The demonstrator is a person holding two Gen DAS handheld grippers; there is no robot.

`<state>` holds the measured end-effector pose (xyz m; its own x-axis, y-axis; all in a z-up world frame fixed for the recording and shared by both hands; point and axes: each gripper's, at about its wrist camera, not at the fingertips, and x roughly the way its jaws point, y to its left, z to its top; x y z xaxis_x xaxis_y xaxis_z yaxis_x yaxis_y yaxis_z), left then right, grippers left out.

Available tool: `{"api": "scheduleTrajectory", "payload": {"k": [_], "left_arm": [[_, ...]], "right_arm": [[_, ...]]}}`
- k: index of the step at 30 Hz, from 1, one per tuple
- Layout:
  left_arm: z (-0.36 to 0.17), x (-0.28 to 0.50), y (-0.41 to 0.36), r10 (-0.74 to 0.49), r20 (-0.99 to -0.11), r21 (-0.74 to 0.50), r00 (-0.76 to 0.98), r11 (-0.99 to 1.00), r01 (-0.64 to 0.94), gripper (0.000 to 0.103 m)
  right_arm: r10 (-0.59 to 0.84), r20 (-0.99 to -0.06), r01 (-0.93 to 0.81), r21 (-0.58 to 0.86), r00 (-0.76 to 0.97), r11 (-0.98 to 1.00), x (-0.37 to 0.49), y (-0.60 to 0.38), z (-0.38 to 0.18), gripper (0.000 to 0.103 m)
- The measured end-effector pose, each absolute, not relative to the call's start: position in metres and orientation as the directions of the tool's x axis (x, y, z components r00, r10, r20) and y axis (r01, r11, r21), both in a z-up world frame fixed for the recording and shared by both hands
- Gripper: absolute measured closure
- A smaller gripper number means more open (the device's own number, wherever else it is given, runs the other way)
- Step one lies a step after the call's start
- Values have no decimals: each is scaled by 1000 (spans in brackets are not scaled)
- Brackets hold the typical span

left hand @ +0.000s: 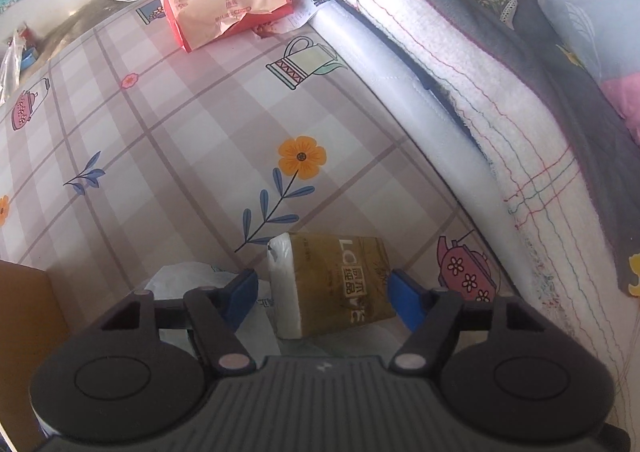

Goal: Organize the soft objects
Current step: 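Grasp the brown snack box with the left tool while the right tool grasps the green scrunchie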

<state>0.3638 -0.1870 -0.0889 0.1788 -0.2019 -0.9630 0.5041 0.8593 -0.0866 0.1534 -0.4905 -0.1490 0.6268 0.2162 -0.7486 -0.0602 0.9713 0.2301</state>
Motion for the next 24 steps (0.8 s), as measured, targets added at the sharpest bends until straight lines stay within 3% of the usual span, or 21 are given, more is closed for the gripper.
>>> {"api": "scheduleTrajectory", "payload": {"k": [1,10,18,24], "left_arm": [[-91,365,-188,-201,-964,-89,174,860,503,46],[-72,356,-185,-284,-932,-136,227,851,508,71],[-34,330,-174,-363,-887,-180,286,841,510,73],[14,300,-143,-434,-831,-219,348,831,511,73]], "right_arm": [[219,-749,-58,235,626,970,154,-491,-149,70],[202,-738,-42,230,644,972,150,-491,-145,75],[177,-722,-20,220,669,975,139,-490,-139,85],[172,-722,5,237,670,972,137,-493,-141,83]]}}
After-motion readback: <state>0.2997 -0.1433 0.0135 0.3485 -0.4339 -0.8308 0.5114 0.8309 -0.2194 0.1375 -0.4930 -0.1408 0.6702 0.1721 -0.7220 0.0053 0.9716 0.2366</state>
